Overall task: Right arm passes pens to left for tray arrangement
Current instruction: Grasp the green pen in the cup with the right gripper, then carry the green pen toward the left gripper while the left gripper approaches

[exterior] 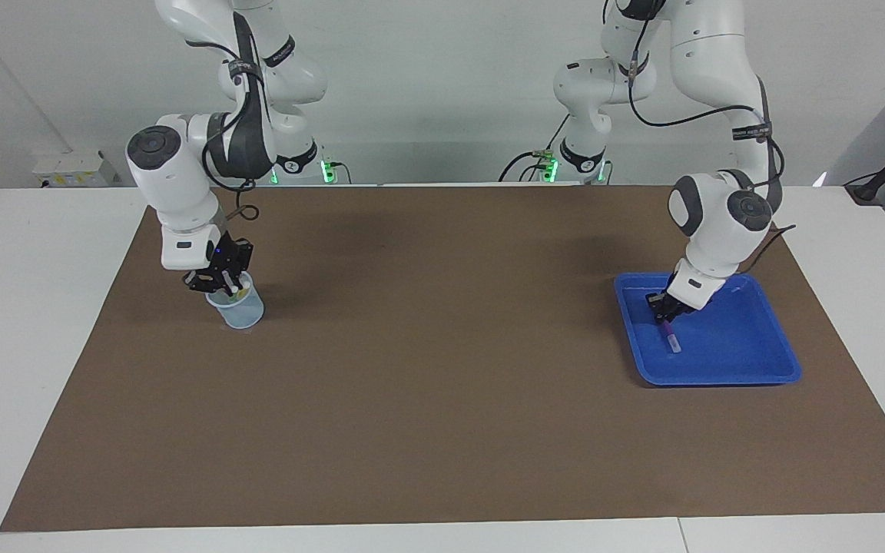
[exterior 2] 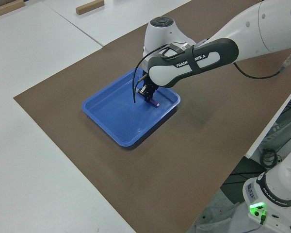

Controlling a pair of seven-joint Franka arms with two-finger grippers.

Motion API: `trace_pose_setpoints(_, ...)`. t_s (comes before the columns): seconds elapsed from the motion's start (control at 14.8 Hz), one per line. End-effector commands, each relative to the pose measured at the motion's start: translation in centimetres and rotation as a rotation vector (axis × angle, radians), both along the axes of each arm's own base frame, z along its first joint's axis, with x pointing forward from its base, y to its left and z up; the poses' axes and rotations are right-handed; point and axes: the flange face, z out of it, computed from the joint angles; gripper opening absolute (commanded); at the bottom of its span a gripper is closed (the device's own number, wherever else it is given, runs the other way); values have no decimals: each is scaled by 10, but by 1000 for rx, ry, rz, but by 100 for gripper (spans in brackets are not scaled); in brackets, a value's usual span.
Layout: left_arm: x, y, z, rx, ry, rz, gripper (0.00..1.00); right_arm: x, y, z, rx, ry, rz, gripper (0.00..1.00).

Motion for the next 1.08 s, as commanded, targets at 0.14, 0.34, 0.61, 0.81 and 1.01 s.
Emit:
trace_pose_setpoints(0.14,3,4,-6,6,-9,-3,98,6,11,97,54,-35,-166,0)
trace_pose_setpoints(0.34,4,3,4,-12,24,16,100,4,36,135,163,-23,-317,0)
trace_pose_setpoints(0.61,15,-3,41,-63,84,48,100,7,71,148,389,21,-607,0)
trace_pose_setpoints(0.81,22,-16,92,-139,151,129,100,7,123,153,477,56,-801,0)
trace_pose_setpoints(1.01,16,-53,135,-175,228,397,100,2,191,157,549,41,-1006,0)
